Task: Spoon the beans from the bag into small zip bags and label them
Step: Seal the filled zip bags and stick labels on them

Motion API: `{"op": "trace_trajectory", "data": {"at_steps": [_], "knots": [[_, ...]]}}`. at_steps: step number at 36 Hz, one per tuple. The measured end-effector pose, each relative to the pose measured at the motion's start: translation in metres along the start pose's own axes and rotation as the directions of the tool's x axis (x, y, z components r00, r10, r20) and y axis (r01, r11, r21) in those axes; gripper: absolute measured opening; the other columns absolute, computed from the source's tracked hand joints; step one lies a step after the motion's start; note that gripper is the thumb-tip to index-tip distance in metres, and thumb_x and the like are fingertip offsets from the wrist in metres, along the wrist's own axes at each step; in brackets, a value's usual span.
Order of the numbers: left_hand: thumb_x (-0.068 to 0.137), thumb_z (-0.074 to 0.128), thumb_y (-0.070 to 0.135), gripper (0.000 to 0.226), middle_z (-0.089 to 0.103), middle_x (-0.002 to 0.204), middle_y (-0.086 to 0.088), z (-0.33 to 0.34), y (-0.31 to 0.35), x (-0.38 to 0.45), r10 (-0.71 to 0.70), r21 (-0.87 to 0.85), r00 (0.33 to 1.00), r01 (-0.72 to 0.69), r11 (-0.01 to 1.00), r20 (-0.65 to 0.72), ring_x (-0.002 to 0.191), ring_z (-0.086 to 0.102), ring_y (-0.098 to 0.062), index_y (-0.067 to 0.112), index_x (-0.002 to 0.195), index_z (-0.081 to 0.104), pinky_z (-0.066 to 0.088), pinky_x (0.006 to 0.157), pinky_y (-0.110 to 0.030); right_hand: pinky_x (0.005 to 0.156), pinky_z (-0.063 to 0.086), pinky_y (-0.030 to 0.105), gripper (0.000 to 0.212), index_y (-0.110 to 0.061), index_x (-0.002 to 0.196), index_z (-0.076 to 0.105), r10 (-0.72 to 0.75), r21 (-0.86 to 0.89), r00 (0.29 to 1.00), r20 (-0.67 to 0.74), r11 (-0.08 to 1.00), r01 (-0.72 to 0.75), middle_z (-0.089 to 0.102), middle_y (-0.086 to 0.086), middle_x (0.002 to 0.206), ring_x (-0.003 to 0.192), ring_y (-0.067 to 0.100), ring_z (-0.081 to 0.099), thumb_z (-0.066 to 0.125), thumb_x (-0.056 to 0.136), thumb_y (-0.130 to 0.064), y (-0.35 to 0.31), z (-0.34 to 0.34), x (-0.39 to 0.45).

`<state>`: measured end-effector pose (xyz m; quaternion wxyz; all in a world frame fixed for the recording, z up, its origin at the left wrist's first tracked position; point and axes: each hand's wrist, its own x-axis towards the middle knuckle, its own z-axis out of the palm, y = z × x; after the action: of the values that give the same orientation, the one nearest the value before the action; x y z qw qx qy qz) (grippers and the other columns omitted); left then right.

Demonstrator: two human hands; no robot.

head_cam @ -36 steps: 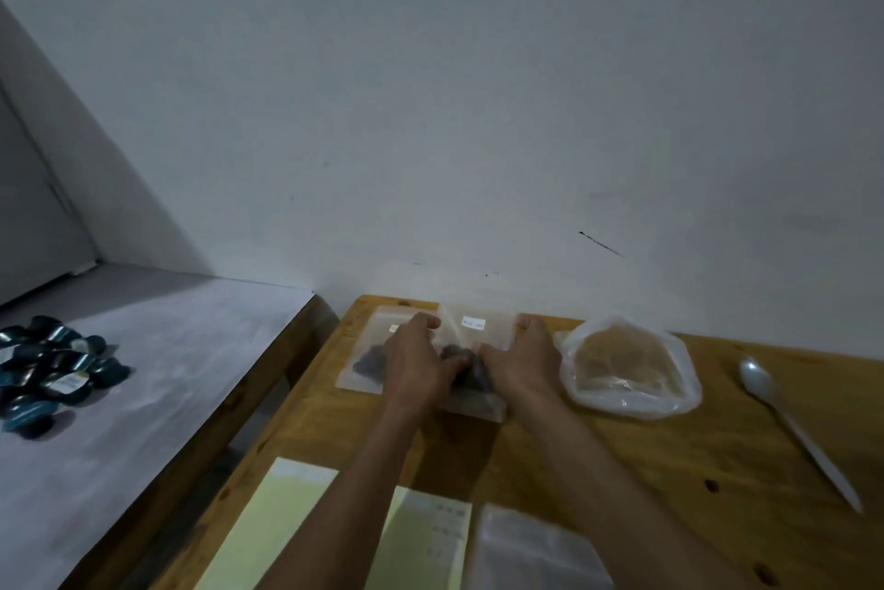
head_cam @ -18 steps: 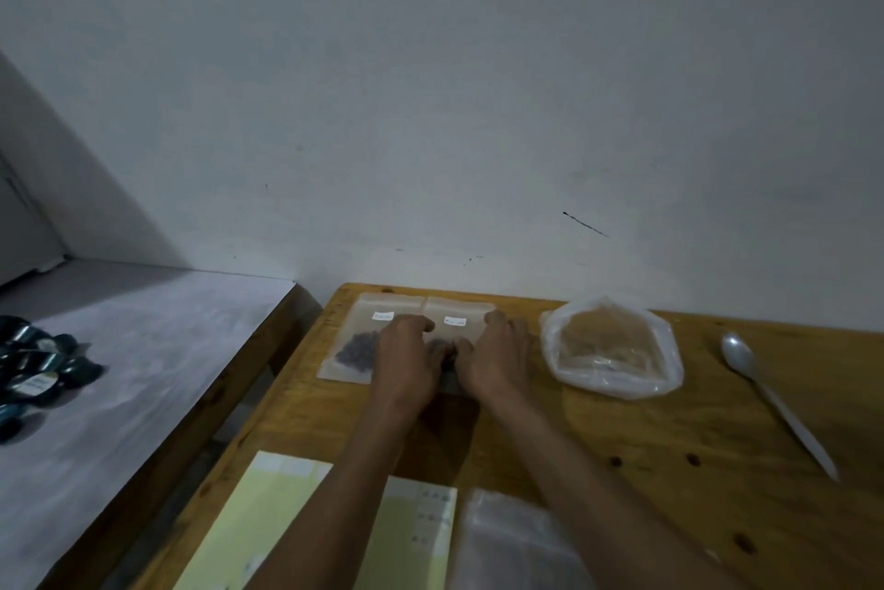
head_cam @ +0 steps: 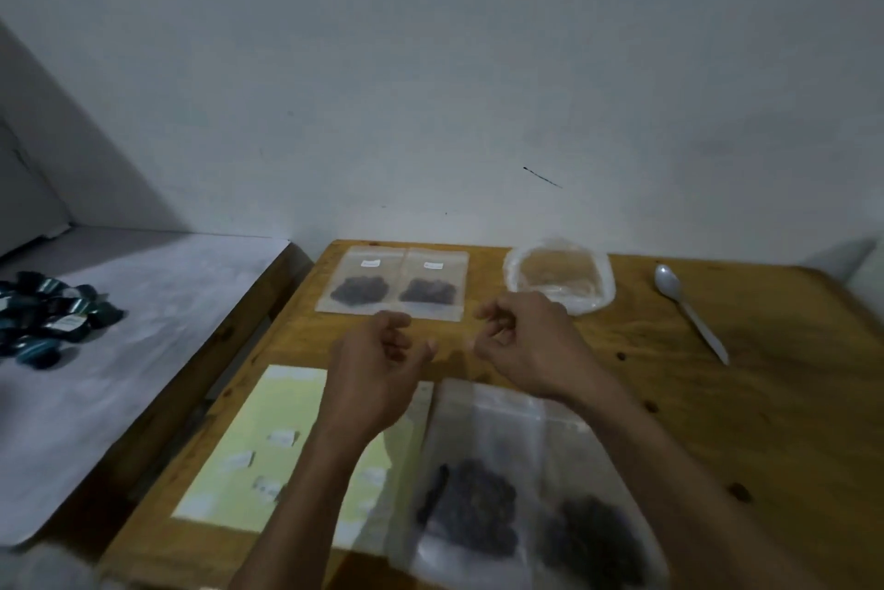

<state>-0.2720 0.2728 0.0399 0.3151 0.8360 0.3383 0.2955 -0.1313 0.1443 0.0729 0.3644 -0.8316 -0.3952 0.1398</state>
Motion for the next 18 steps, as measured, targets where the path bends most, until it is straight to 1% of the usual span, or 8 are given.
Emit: {"op": "trace_trajectory", "data": {"at_steps": [2,4,6,7,11,14,16,18], "knots": [[0.080,0.077,0.048,0.051,0.068,0.089,0.006,0.004,0.003,-0.018,-0.025,0.035,0.999,0.023,0.999,0.048,0.079,0.064,-0.007,0.018,0.121,0.067,0.053,0.071,-0.027,0.078,0.053,0.025,0.046,-0.025,0.123,0.063,0.018,-0.098,0.996,0.085,0.995,-0.009,0.066,-0.010,0.106,0.091,0.004,0.061,0.078,0.082,-0.038,0.005,-0.009,-0.020],[0.078,0.075,0.055,0.058,0.068,0.097,0.007,0.009,0.006,-0.033,-0.061,0.090,0.993,0.052,0.995,0.102,0.087,0.064,-0.011,0.021,0.124,0.064,0.055,0.079,-0.033,0.080,0.052,0.026,0.055,-0.027,0.128,0.060,0.059,-0.224,0.992,0.113,0.974,-0.032,0.064,-0.008,0.118,0.100,0.007,0.060,0.079,0.079,-0.045,0.011,-0.015,-0.035],[0.077,0.074,0.058,0.064,0.069,0.106,0.006,0.015,0.010,-0.042,-0.104,0.138,0.983,0.083,0.987,0.151,0.095,0.064,-0.013,0.022,0.128,0.061,0.054,0.080,-0.032,0.087,0.053,0.033,0.060,-0.029,0.128,0.059,0.078,-0.318,0.991,0.106,0.947,-0.040,0.063,-0.007,0.124,0.107,0.011,0.060,0.079,0.076,-0.052,0.018,-0.015,-0.044],[0.077,0.075,0.058,0.065,0.069,0.109,0.005,0.017,0.012,-0.046,-0.120,0.154,0.978,0.094,0.984,0.170,0.096,0.064,-0.013,0.023,0.130,0.059,0.054,0.079,-0.030,0.090,0.053,0.035,0.061,-0.030,0.127,0.059,0.082,-0.336,0.992,0.097,0.941,-0.045,0.063,-0.006,0.125,0.109,0.013,0.060,0.079,0.074,-0.054,0.021,-0.013,-0.046],[0.076,0.080,0.047,0.061,0.069,0.106,0.003,0.022,0.021,-0.053,-0.141,0.144,0.974,0.116,0.983,0.180,0.093,0.065,-0.014,0.022,0.128,0.059,0.056,0.079,-0.032,0.092,0.053,0.039,0.057,-0.033,0.123,0.061,0.096,-0.295,0.994,0.060,0.953,-0.075,0.063,-0.005,0.122,0.109,0.014,0.059,0.082,0.073,-0.048,0.027,-0.006,-0.050],[0.075,0.083,0.040,0.062,0.068,0.103,0.005,0.023,0.022,-0.056,-0.151,0.109,0.979,0.137,0.985,0.136,0.091,0.065,-0.014,0.022,0.129,0.059,0.056,0.078,-0.033,0.089,0.054,0.036,0.052,-0.031,0.123,0.063,0.095,-0.253,0.995,0.025,0.964,-0.086,0.064,-0.011,0.109,0.103,0.010,0.060,0.084,0.075,-0.036,0.026,-0.004,-0.050],[0.073,0.086,0.035,0.063,0.066,0.097,0.007,0.022,0.023,-0.058,-0.179,0.053,0.979,0.174,0.983,0.100,0.088,0.064,-0.014,0.023,0.128,0.058,0.057,0.077,-0.035,0.087,0.055,0.034,0.051,-0.029,0.123,0.064,0.083,-0.210,0.996,0.020,0.975,-0.077,0.064,-0.013,0.103,0.098,0.008,0.060,0.084,0.075,-0.031,0.026,-0.003,-0.049],[0.073,0.087,0.029,0.058,0.066,0.090,0.008,0.021,0.022,-0.058,-0.207,-0.023,0.975,0.209,0.978,0.076,0.081,0.065,-0.012,0.025,0.123,0.060,0.057,0.072,-0.034,0.089,0.054,0.035,0.052,-0.029,0.124,0.063,0.070,-0.215,0.997,0.024,0.975,-0.063,0.064,-0.011,0.110,0.103,0.009,0.059,0.084,0.076,-0.032,0.026,-0.003,-0.049]]}}
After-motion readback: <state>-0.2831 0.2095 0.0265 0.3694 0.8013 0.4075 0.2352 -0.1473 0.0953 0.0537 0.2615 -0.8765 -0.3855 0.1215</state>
